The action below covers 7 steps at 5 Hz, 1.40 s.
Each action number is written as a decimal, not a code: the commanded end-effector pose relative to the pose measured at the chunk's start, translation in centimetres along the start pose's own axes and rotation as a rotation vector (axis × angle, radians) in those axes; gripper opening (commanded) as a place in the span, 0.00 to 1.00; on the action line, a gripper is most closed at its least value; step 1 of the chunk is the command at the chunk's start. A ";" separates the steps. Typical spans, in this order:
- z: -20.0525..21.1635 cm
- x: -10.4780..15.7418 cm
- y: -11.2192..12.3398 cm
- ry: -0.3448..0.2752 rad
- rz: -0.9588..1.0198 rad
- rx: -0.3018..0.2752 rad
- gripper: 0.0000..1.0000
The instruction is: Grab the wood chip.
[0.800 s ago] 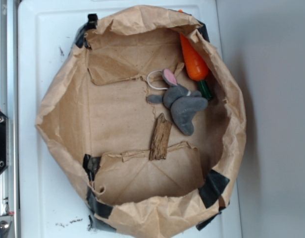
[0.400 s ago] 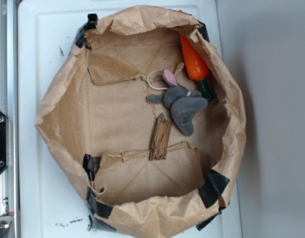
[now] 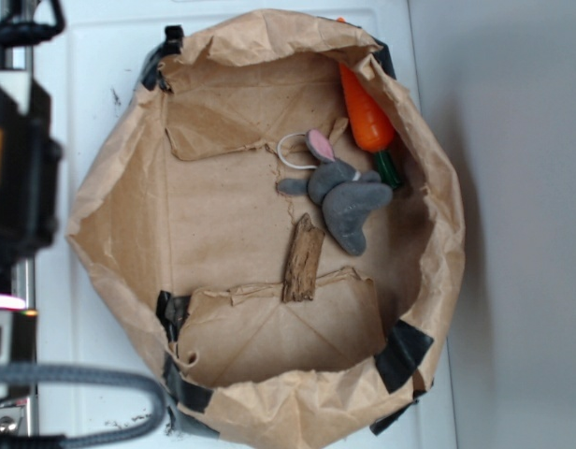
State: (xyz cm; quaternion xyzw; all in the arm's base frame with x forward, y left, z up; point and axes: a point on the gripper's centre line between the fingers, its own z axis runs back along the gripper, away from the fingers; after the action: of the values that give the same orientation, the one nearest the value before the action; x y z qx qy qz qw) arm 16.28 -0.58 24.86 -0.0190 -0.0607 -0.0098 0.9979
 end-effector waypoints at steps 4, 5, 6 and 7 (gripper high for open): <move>-2.3 8.2 1.6 -0.059 0.763 0.047 1.00; -4.7 7.7 2.4 0.056 0.973 0.102 1.00; -4.7 7.7 2.4 0.056 0.973 0.102 1.00; -4.7 7.7 2.4 0.056 0.973 0.102 1.00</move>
State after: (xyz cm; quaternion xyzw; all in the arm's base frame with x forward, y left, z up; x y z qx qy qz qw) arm 25.12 0.42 20.16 0.0106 -0.0028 0.4515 0.8922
